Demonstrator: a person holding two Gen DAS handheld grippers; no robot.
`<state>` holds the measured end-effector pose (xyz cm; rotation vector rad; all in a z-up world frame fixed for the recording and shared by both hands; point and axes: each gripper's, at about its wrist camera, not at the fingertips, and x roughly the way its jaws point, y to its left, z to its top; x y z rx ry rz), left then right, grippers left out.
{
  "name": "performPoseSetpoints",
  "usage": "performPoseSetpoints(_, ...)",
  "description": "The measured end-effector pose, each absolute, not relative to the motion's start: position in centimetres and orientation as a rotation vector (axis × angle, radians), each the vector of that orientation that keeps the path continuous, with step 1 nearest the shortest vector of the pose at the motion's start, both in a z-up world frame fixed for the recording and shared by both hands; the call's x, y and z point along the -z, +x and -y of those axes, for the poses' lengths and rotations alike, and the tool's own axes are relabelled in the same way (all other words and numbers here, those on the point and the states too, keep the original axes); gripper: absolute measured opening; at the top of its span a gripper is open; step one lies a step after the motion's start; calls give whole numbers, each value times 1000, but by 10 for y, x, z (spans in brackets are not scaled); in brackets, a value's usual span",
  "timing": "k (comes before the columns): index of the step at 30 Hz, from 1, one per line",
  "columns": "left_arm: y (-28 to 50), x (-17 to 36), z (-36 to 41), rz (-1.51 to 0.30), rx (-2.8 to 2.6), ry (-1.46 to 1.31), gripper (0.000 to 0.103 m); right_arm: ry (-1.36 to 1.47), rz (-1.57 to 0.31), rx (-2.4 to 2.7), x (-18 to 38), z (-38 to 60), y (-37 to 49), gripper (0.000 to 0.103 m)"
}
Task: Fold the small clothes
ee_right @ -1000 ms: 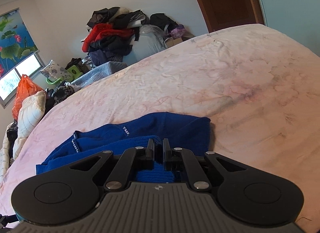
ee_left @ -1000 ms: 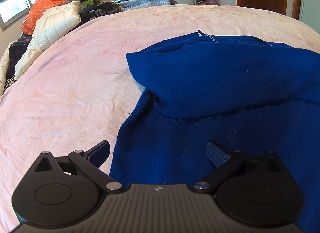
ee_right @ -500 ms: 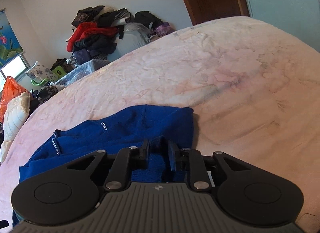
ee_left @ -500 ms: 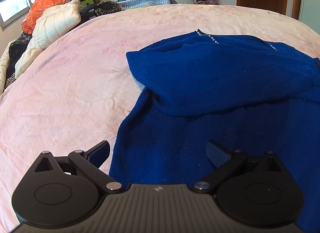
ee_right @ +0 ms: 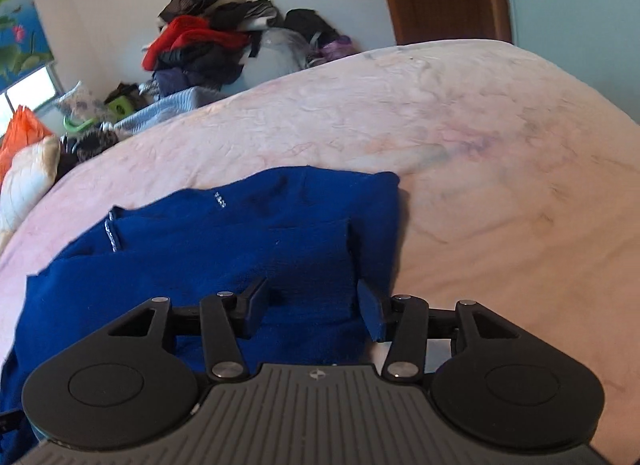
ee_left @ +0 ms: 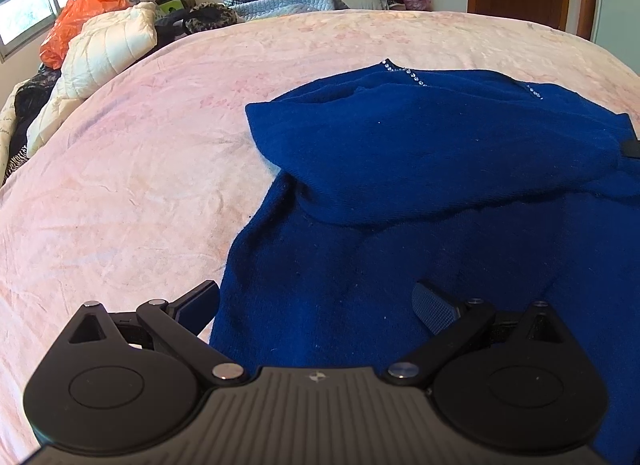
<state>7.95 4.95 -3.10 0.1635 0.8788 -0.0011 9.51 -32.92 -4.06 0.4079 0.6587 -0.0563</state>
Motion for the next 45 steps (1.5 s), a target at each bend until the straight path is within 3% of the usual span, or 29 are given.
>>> performPoseSetpoints(4,79,32,-51,-886,-5,146,103,421,-632,21,35,324,73,66)
performPoseSetpoints(21,57,37,-53,-896,4,158,103,455,-630,-172,22,288,-11,73)
performPoseSetpoints(30,44,40,-59,-903,-1,153,103,521,-660,-246,46,249,-75,74)
performPoseSetpoints(45,19,34,-58,-891,12,170,103,167,-582,-148,28,193,-108,75)
